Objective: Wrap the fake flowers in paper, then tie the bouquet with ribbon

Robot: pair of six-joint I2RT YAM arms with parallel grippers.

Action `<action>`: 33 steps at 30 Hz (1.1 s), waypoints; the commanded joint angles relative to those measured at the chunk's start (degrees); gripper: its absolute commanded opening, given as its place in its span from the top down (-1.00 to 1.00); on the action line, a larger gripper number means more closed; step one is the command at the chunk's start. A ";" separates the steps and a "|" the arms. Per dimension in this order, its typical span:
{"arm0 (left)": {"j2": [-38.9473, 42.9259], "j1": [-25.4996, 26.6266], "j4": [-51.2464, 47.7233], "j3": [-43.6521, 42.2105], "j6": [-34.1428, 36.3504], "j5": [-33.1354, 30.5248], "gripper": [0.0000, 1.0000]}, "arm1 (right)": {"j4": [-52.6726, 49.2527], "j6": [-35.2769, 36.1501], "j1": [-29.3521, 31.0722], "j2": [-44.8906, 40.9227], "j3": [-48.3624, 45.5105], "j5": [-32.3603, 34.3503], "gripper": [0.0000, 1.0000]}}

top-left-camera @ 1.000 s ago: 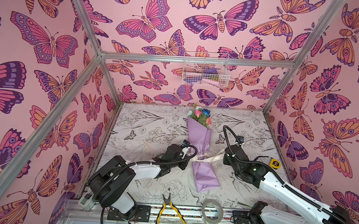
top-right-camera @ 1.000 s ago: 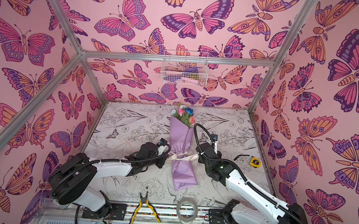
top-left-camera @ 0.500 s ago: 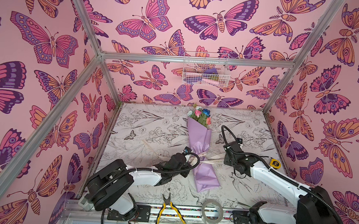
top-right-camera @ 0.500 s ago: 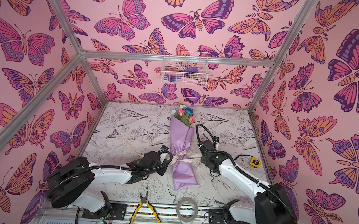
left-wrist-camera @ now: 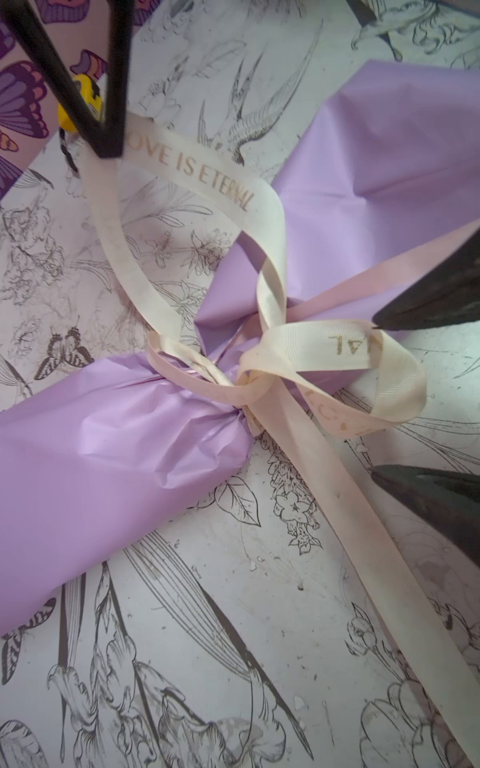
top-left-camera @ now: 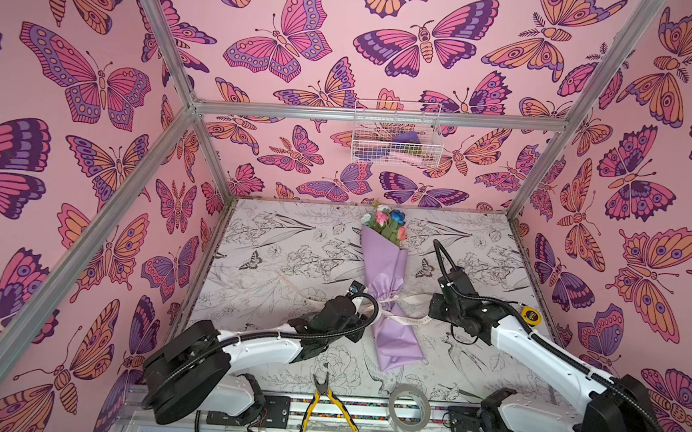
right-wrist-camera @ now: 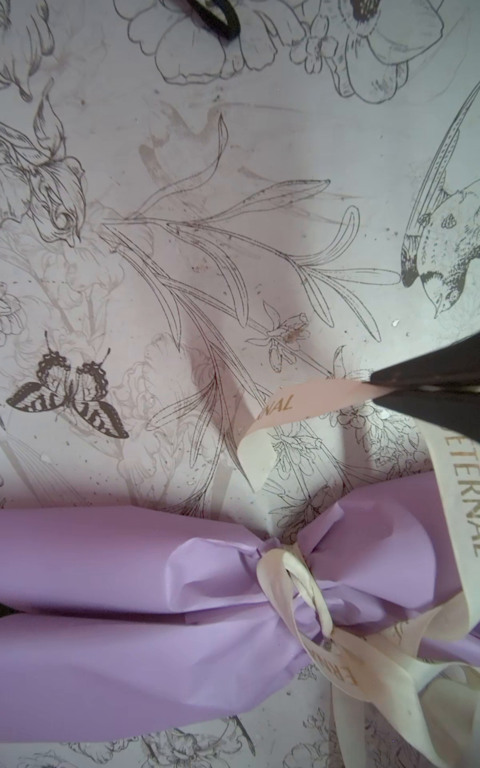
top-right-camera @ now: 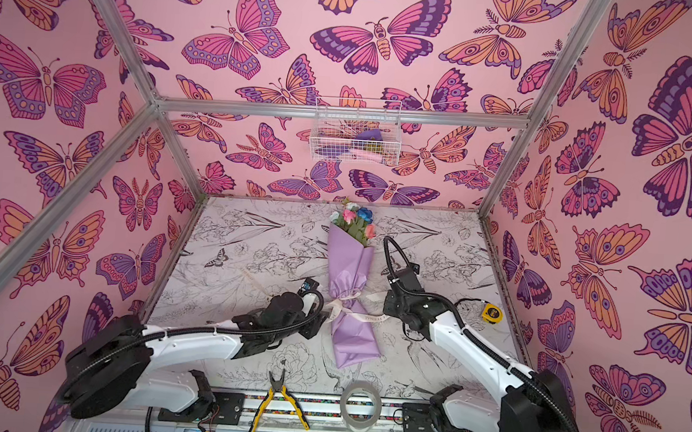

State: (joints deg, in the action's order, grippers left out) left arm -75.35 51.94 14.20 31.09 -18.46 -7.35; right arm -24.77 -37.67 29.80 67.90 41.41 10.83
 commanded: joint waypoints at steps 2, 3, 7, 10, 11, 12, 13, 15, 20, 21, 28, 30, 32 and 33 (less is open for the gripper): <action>1.38 0.35 -5.95 3.60 3.08 -2.21 -0.10 | 1.06 0.64 -0.18 0.15 0.11 -1.31 0.84; 0.70 0.35 -6.57 4.82 4.47 -2.74 -0.11 | 1.05 0.91 -0.19 0.50 0.42 -1.01 0.85; -5.85 -0.11 -9.24 12.99 11.81 -2.08 -0.16 | 0.57 1.75 -0.20 2.06 1.37 0.66 0.86; -13.07 -0.95 -12.70 20.07 16.66 0.00 -0.16 | 0.22 2.25 -0.21 3.37 2.16 1.59 0.87; -15.15 -1.13 -13.81 22.13 18.07 0.75 -0.16 | 0.05 2.49 -0.18 3.69 2.34 1.86 0.87; -17.30 -1.14 -14.86 24.26 19.34 1.33 -0.15 | -0.01 2.70 -0.18 4.24 2.60 2.13 0.88; -19.25 -1.25 -15.83 25.97 20.59 1.68 -0.13 | -0.17 2.93 -0.26 4.57 2.82 2.46 0.88; -21.95 -1.49 -16.79 28.27 22.25 2.69 -0.09 | -0.37 3.13 -0.33 5.26 3.06 3.13 0.89; -25.10 -2.26 -17.17 30.89 24.98 5.35 -0.07 | -0.21 3.63 -0.71 6.69 3.44 2.42 0.89; -25.68 -2.50 -17.21 31.27 25.43 5.67 -0.04 | -0.19 3.72 -0.79 7.10 3.58 2.31 0.90; -27.82 -4.10 -17.65 33.01 27.21 10.07 0.11 | -0.01 4.27 -1.15 9.59 4.55 0.43 0.90; -28.57 -4.57 -18.65 33.95 28.05 10.99 0.13 | -0.01 4.27 -1.20 9.82 4.67 0.15 0.90; -29.17 -4.90 -19.76 34.78 28.92 11.56 0.17 | -0.01 4.27 -1.15 9.98 4.73 -0.23 0.90; -29.50 -5.00 -20.32 35.20 29.36 11.90 0.18 | -0.01 4.26 -1.15 10.05 4.89 -0.37 0.90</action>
State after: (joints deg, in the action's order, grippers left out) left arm -103.37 47.51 -3.29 64.82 8.58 2.09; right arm -24.49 -34.04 28.95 77.28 44.36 11.25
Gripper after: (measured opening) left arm 0.412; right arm 0.049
